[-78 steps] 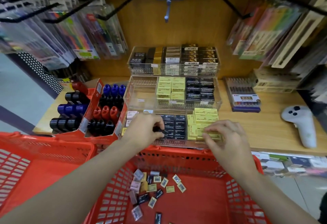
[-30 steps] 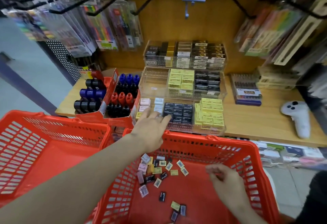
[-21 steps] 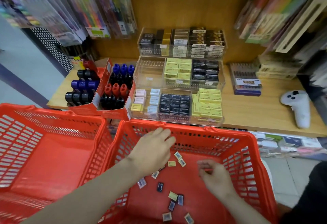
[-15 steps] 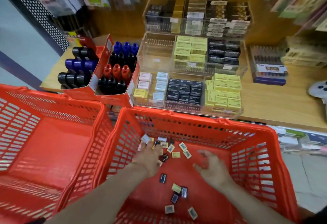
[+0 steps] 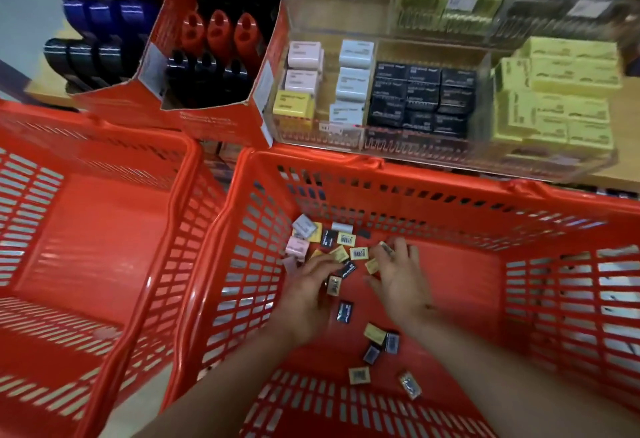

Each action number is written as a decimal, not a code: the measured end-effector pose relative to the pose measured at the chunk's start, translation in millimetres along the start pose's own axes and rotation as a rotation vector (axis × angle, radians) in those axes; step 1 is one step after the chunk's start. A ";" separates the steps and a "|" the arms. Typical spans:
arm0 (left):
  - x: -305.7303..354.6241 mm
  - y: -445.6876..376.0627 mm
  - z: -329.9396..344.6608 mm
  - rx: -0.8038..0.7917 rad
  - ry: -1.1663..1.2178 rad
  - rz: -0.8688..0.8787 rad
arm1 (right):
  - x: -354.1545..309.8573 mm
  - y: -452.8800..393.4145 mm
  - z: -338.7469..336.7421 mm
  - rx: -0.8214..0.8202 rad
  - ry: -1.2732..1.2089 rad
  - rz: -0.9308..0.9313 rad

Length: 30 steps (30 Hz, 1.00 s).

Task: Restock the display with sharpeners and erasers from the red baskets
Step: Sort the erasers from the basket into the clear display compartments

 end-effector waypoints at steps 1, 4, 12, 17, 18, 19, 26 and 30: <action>-2.3 1.6 -2.5 0.079 0.074 -0.017 | 1.7 -0.3 0.9 0.012 -0.035 -0.026; -15.8 4.6 -6.3 0.289 0.208 -0.178 | 9.0 -0.3 -0.6 0.036 -0.118 -0.061; 0.3 -1.5 33.3 0.131 1.323 -0.715 | -26.9 36.1 -29.8 -0.003 -0.650 -0.084; 10.5 5.2 23.2 0.079 1.747 -0.656 | -61.1 47.3 -46.4 -0.141 -0.716 -0.219; 7.5 8.6 21.3 0.067 1.750 -0.656 | -55.6 42.8 -50.2 -0.158 -0.764 -0.181; 3.7 10.7 21.3 0.055 1.751 -0.664 | -47.5 37.4 -52.5 -0.168 -0.816 -0.135; -24.8 18.7 24.6 0.211 1.774 -0.831 | -13.2 -0.8 -24.3 -0.149 -0.272 -0.108; -32.6 24.1 21.1 0.215 1.780 -0.821 | -30.9 -2.1 5.5 -0.159 -0.036 -0.209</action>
Point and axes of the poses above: each hand's wrist, its own y-axis away from the middle knuckle, its own z-axis out of the palm, x = y × z, the point moved 5 cm from there along -y, towards the middle knuckle, and after that the axes turned 4 degrees about -x, right-handed, at the moved point
